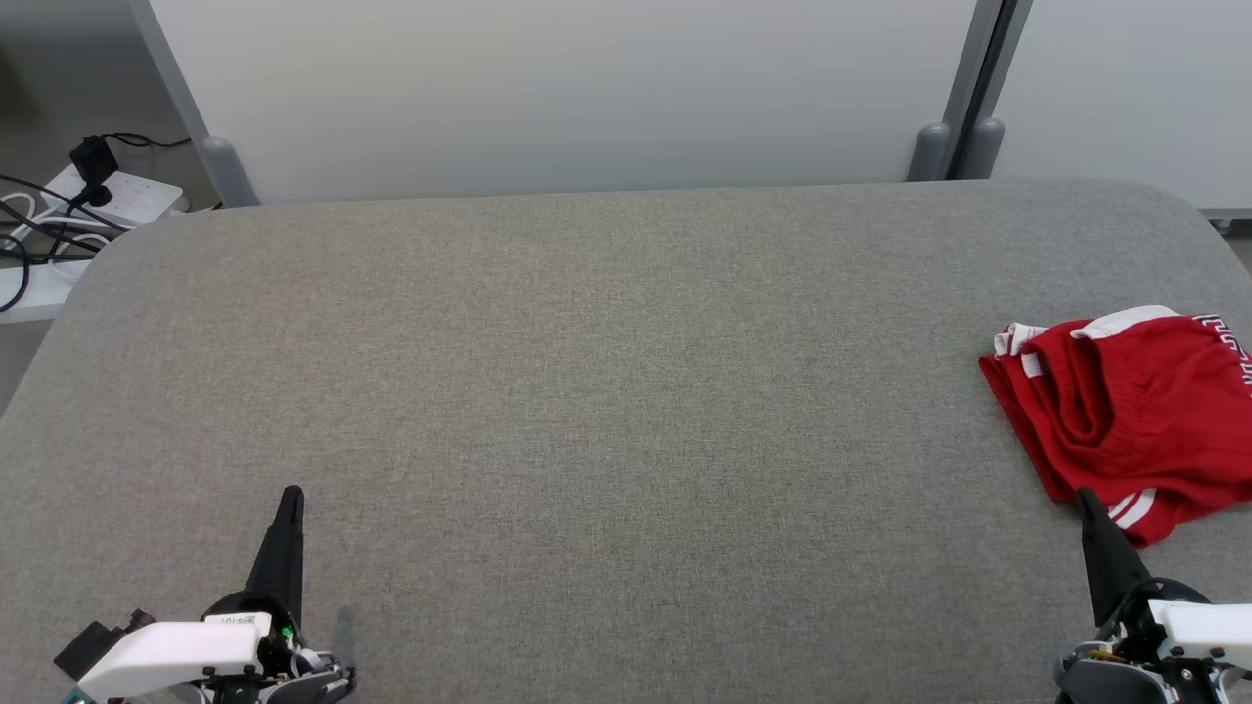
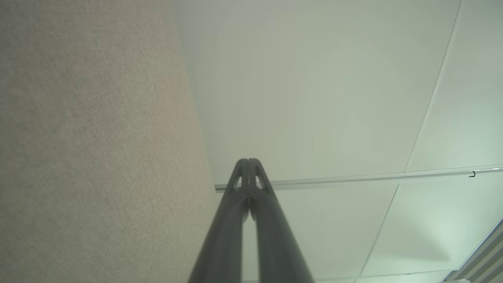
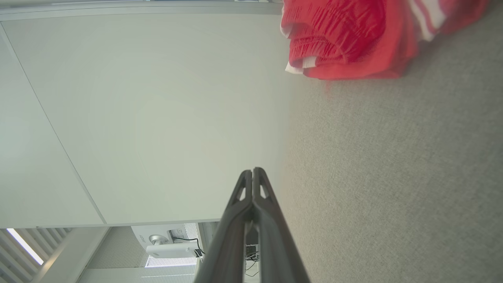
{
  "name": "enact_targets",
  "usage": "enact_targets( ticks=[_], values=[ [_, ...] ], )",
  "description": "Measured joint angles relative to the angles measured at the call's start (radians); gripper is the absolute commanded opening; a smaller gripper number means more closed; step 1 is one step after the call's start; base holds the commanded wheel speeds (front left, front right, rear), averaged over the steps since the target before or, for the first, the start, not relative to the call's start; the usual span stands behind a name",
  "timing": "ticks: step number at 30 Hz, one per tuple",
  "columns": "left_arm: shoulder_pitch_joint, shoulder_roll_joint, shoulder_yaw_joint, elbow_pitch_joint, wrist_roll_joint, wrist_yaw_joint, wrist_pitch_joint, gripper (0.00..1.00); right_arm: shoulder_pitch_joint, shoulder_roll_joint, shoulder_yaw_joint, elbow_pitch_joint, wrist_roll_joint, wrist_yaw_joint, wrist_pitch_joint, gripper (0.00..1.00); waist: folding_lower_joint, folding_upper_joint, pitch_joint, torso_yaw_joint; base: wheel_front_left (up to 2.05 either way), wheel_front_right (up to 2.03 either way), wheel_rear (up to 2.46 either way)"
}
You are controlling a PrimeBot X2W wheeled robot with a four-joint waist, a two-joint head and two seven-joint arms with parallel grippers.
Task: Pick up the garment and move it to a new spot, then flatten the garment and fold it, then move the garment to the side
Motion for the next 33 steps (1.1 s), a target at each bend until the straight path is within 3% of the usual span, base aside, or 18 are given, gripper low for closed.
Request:
enact_targets(
  ticks=[33],
  values=[
    [0.000,0.000,0.000,0.000,0.000,0.000,0.000,0.00,0.000,0.001,-0.001,0.000,0.000,0.000,0.000,0.00,0.0000,0.0000,0.000,0.000,0.00,0.00,0.00]
  ],
)
